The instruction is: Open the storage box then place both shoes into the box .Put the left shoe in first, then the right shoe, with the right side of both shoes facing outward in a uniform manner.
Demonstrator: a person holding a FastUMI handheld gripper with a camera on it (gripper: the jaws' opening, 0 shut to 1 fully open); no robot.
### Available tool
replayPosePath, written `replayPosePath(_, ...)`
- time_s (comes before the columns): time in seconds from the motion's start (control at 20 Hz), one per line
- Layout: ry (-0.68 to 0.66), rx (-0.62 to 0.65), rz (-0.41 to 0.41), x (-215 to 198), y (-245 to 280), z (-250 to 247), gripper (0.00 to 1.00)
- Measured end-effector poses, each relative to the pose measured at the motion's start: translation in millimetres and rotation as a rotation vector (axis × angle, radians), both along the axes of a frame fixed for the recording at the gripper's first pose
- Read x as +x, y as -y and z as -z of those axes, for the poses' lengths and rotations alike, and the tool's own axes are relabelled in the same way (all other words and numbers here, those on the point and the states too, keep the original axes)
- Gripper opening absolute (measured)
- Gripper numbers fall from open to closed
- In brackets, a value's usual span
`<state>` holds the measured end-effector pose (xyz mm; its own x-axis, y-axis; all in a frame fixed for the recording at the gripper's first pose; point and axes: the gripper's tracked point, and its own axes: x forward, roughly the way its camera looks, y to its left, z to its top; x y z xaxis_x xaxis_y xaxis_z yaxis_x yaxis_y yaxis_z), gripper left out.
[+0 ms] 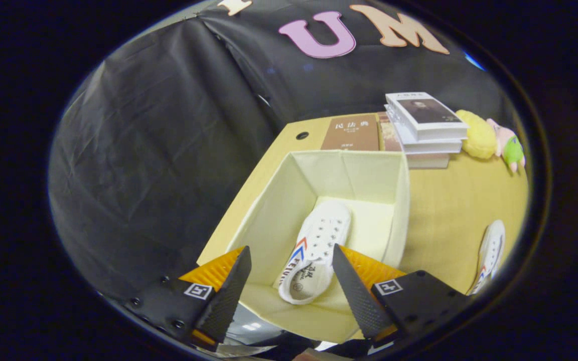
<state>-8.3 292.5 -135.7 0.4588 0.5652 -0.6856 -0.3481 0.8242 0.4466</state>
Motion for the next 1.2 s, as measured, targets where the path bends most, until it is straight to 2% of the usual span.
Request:
replayPosePath(0.3,0.093,-0.033,0.019,12,75,-17,1.00)
replayPosePath(0.7,0.135,-0.100,0.119,27,186,-19,1.00)
replayPosePath(1.0,0.155,-0.202,0.161,30,268,6,1.00)
replayPosePath(1.2,0.116,-0.251,0.199,27,316,35,1.00)
